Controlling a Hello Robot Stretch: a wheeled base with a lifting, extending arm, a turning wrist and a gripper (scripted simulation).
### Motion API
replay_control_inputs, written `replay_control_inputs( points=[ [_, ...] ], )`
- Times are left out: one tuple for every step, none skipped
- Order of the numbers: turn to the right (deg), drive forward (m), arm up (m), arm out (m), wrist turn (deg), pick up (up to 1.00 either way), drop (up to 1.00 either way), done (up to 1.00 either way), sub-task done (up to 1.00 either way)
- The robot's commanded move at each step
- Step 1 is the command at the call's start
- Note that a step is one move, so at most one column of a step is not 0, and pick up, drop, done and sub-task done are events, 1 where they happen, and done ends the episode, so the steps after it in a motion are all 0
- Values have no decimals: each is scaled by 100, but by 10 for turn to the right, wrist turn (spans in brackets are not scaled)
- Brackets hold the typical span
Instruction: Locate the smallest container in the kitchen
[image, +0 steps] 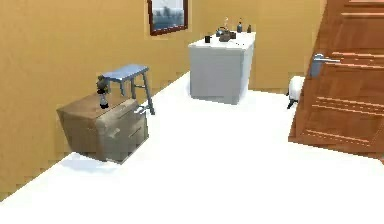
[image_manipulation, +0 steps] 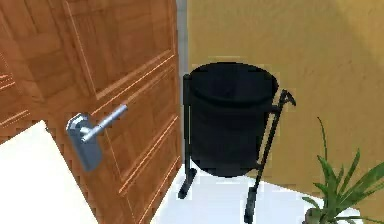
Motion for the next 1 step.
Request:
replay_control_inputs(
  points=[
    [-390, 0, 0, 0, 0, 0, 0, 0, 0]
  ],
)
